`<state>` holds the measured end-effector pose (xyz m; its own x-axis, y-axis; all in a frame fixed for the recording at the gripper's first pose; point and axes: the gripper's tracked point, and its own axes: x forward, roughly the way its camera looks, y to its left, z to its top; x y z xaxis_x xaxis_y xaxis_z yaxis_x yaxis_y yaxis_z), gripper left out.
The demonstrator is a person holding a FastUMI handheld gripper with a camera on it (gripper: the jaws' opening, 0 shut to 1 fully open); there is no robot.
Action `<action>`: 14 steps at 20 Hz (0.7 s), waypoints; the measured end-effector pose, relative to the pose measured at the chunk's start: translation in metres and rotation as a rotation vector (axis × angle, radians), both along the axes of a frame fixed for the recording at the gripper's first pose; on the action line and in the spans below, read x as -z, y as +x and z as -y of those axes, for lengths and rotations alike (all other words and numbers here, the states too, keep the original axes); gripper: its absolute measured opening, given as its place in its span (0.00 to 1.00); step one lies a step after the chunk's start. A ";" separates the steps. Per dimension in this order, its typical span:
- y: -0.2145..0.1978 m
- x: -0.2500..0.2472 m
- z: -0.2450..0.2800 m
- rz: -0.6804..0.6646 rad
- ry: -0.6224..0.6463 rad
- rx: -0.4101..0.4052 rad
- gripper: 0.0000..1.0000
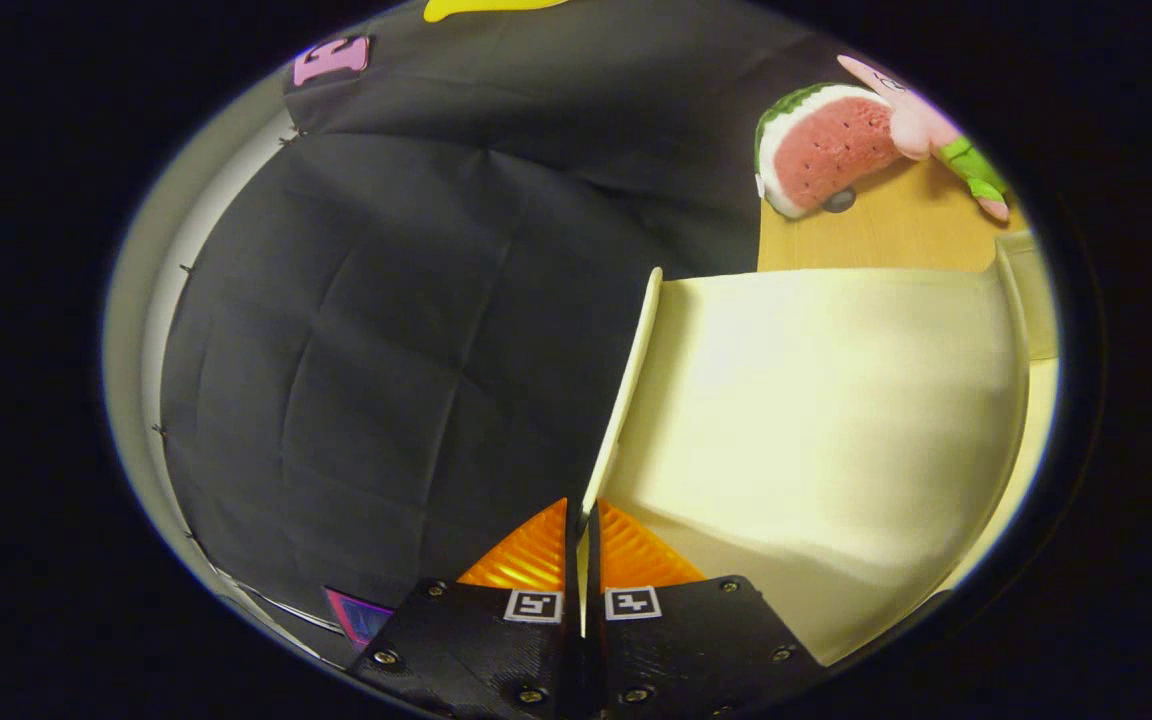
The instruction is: Open the storage box then place both shoes into the box .Put the left shoe in first, then the right shoe, with the right side of both shoes facing outward in a uniform manner.
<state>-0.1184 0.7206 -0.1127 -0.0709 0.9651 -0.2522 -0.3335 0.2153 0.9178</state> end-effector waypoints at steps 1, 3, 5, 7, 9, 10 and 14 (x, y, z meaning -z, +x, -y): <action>-0.001 0.010 -0.004 0.006 -0.023 0.004 0.01; -0.001 0.032 -0.011 0.010 -0.086 0.016 0.01; 0.000 0.040 -0.015 0.061 -0.142 0.014 0.02; -0.001 0.038 -0.019 0.103 -0.165 0.009 0.02; -0.003 0.027 -0.021 0.129 -0.163 -0.002 0.05; -0.003 0.021 -0.019 0.148 -0.158 -0.016 0.08; 0.003 -0.011 -0.007 0.210 -0.106 -0.027 0.15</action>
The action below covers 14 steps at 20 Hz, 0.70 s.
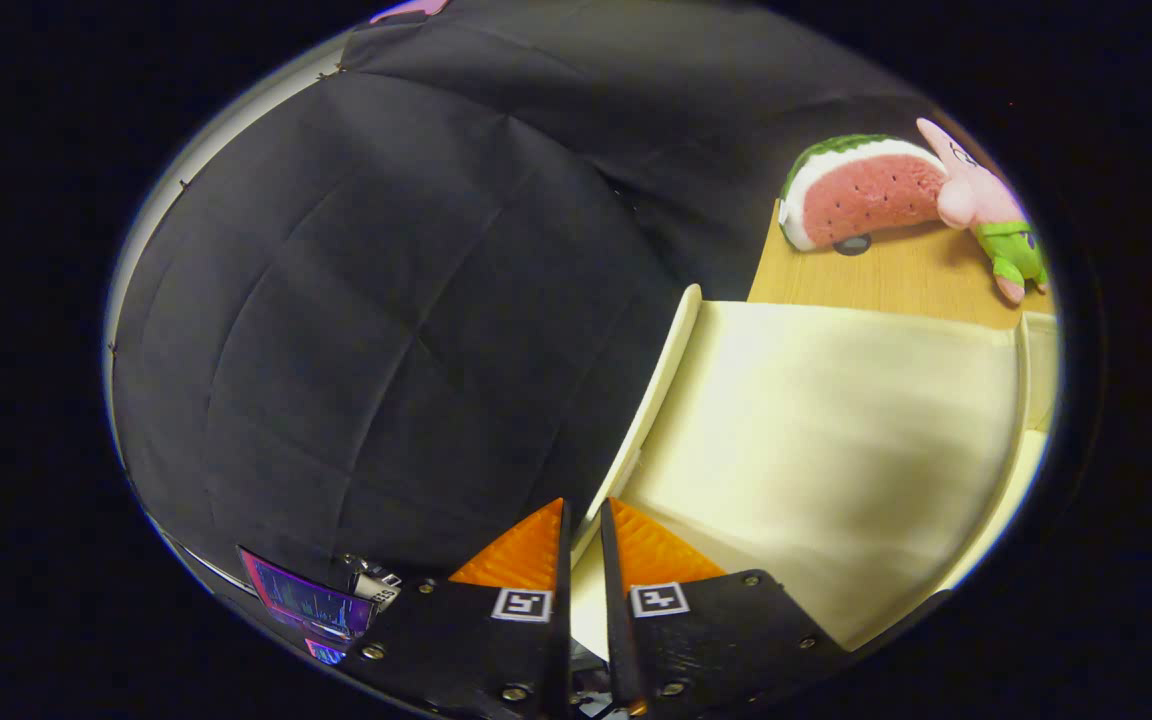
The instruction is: Open the storage box then place both shoes into the box .Put the left shoe in first, then the right shoe, with the right side of both shoes facing outward in a uniform manner.
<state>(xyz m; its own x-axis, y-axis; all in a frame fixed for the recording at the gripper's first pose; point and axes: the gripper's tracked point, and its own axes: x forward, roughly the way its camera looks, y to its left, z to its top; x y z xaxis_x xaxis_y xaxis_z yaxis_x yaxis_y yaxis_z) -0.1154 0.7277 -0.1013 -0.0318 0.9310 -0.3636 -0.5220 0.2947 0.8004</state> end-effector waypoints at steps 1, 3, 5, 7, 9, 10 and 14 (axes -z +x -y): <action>0.001 -0.010 0.008 0.018 0.009 0.004 0.21; 0.004 -0.028 0.020 0.039 0.037 0.009 0.28; 0.012 -0.042 0.043 0.053 0.059 0.031 0.34; 0.023 -0.055 0.071 0.080 0.083 0.068 0.34; 0.031 -0.065 0.106 0.128 0.087 0.108 0.34; 0.036 -0.064 0.124 0.158 0.077 0.130 0.34; 0.061 -0.061 0.193 0.264 0.044 0.221 0.34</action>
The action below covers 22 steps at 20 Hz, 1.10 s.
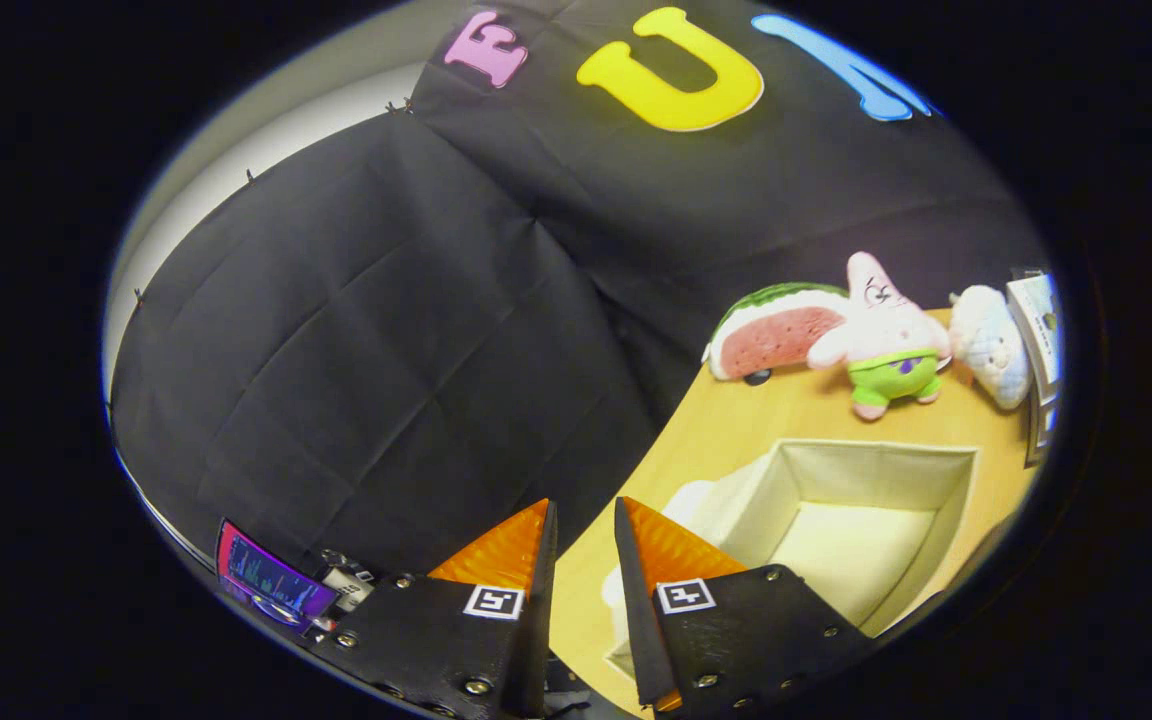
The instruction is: Open the storage box then place both shoes into the box .Put the left shoe in first, then the right shoe, with the right side of both shoes facing outward in a uniform manner.
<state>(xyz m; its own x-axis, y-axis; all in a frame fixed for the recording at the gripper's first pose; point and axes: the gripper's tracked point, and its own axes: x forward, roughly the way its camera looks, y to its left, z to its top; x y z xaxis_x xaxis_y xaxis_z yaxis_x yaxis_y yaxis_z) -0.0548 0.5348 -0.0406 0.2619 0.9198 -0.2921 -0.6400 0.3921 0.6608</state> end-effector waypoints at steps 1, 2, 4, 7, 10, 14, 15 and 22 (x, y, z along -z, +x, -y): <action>0.004 0.001 0.018 0.021 -0.008 0.029 0.34; 0.009 0.000 0.034 0.043 -0.015 0.060 0.34; 0.023 0.002 0.070 0.079 -0.038 0.124 0.34; 0.036 0.012 0.121 0.114 -0.086 0.226 0.34; 0.050 0.035 0.174 0.132 -0.169 0.344 0.34; 0.053 0.065 0.234 0.088 -0.219 0.458 0.34; 0.051 0.077 0.246 0.074 -0.232 0.478 0.34; 0.032 0.154 0.317 0.026 -0.423 0.563 0.34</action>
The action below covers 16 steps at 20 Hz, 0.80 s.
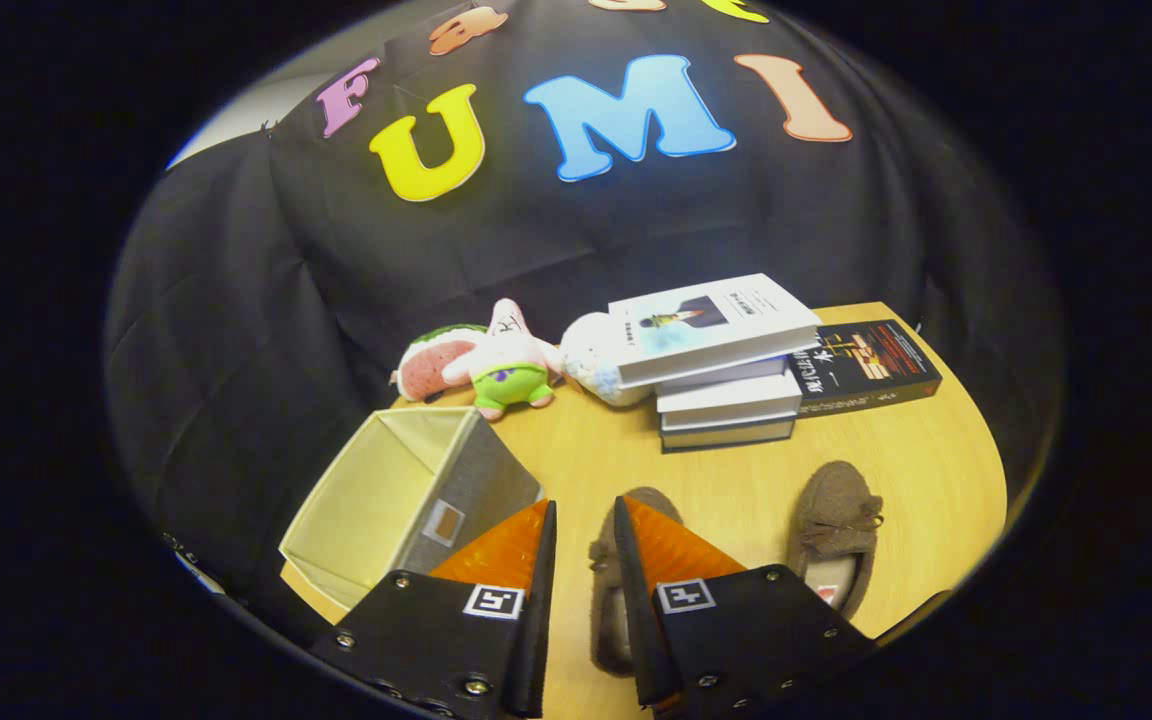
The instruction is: Open the storage box then place both shoes into the box .Put the left shoe in first, then the right shoe, with the right side of both shoes facing outward in a uniform manner.
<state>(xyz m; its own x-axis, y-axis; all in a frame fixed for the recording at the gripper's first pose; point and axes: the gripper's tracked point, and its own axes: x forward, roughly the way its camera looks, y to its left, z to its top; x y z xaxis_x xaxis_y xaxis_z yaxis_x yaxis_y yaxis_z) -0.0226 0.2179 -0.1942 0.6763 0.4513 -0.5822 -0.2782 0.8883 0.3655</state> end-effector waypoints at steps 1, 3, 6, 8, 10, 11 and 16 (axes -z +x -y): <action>-0.004 0.010 0.004 -0.021 -0.011 0.002 0.34; -0.014 0.032 0.011 -0.067 -0.023 0.003 0.34; -0.027 0.066 0.020 -0.147 -0.074 -0.006 0.34; -0.032 0.083 0.022 -0.180 -0.120 -0.027 0.34; -0.034 0.097 0.020 -0.212 -0.148 -0.049 0.34; -0.034 0.104 0.020 -0.226 -0.164 -0.059 0.34; -0.013 0.126 0.015 -0.243 -0.229 -0.065 0.35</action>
<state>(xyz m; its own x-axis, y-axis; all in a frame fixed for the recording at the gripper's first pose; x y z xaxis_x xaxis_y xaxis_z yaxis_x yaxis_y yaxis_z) -0.0356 0.2028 -0.3206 0.4794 0.3279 -0.8140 -0.2665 0.9382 0.2209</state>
